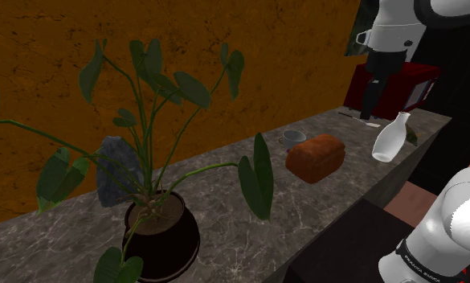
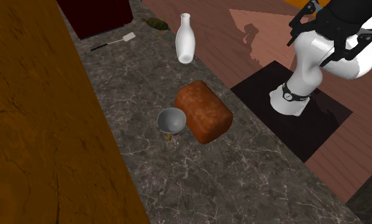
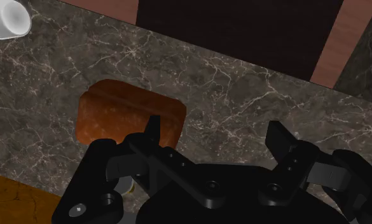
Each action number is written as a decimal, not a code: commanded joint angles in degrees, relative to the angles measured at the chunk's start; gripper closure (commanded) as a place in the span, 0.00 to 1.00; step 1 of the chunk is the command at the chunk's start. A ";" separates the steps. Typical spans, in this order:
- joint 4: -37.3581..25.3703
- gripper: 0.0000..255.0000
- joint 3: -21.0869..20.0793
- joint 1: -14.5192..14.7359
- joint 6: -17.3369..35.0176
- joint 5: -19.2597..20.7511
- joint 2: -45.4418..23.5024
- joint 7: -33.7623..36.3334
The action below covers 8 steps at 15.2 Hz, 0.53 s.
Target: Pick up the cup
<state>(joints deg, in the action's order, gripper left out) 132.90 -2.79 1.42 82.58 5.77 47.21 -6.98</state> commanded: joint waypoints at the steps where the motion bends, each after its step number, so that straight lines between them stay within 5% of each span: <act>1: 0.00 0.00 0.00 0.00 0.00 0.00 0.00 0.00; 8: 3.41 0.00 0.60 -1.58 13.14 3.88 -9.77 0.63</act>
<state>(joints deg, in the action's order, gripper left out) 135.59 -2.31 0.08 93.67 9.06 38.64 -6.47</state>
